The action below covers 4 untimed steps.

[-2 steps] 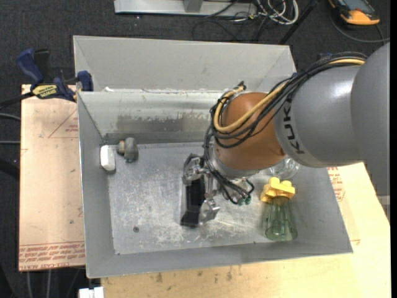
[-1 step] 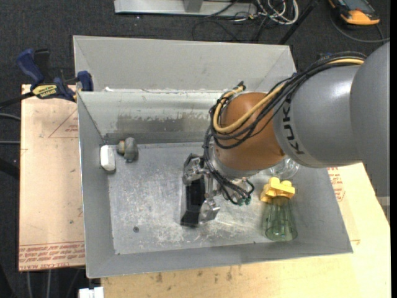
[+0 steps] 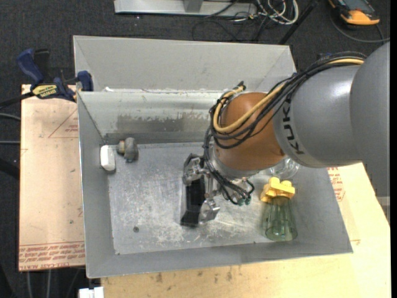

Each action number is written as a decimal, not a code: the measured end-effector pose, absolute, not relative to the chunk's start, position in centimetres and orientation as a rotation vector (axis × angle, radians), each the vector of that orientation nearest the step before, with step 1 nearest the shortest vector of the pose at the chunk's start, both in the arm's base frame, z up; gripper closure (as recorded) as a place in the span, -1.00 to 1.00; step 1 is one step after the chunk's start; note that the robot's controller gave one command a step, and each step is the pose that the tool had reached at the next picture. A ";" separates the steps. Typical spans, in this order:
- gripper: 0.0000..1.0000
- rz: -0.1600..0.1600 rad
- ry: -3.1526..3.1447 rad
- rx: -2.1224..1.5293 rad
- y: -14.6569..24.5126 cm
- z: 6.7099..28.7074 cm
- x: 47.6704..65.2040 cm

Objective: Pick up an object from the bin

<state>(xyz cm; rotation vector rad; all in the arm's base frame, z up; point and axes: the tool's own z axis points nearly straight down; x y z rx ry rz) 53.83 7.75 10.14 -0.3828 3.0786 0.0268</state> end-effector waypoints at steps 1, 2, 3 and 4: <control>1.00 0.027 3.079 -0.382 7.7 10.1 53.8; 1.00 0.027 3.079 -0.383 7.7 10.1 53.8; 1.00 0.027 3.079 -0.382 7.7 10.1 53.8; 1.00 0.027 3.079 -0.382 7.7 10.1 53.8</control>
Offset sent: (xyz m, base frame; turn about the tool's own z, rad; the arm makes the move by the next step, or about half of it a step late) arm -0.0079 -0.0260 0.2073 -0.1442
